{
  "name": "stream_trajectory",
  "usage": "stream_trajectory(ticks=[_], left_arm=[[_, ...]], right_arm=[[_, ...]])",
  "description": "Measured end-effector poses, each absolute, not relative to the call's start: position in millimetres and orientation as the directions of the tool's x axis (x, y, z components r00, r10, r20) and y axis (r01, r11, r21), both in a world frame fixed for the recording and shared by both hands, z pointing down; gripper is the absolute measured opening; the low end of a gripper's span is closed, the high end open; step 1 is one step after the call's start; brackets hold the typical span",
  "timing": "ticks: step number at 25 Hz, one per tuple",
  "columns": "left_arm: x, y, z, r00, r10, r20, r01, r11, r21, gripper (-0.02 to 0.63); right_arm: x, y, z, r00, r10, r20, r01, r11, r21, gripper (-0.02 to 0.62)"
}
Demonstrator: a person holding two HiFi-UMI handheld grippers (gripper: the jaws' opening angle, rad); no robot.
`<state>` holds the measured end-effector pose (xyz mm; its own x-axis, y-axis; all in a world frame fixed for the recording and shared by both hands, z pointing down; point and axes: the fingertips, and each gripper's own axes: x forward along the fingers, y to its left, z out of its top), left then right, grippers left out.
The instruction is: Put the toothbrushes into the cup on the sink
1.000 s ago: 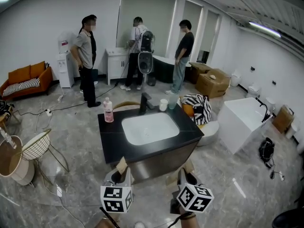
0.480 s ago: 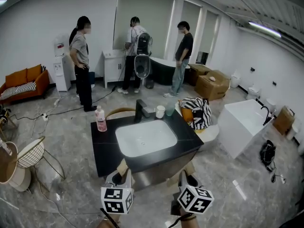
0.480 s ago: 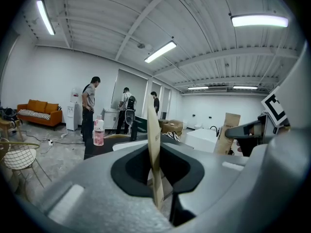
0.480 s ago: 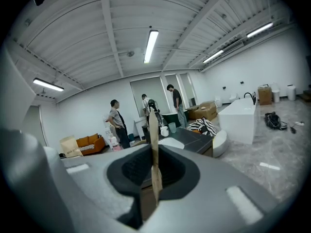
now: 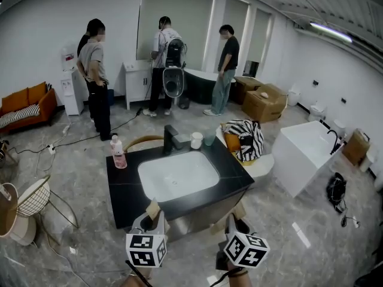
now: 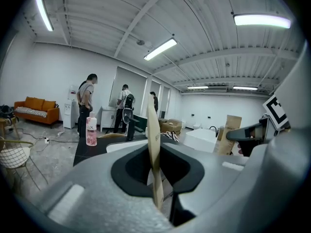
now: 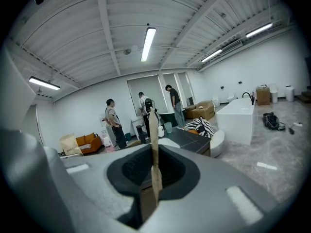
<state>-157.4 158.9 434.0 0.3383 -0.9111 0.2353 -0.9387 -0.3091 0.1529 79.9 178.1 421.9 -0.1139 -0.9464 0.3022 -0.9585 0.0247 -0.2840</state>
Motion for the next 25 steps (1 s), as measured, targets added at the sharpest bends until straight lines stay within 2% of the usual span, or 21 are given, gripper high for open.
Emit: stream_trajectory(ticks=[11,25], left_arm=[[-139.5,128.5,439.6,0.37,-0.898,0.24,-0.925,-0.332,0.184,0.038],[-105.7,32.7,423.9,0.424,-0.884,0.198,-0.901,-0.39,0.189,0.038]], right_arm=[[101.2,157.4,430.7,-0.078,-0.943,0.324,-0.96,-0.017,-0.28,0.031],[130.3,76.8,409.9,-0.024,-0.958,0.284,-0.963,-0.054,-0.263,0.03]])
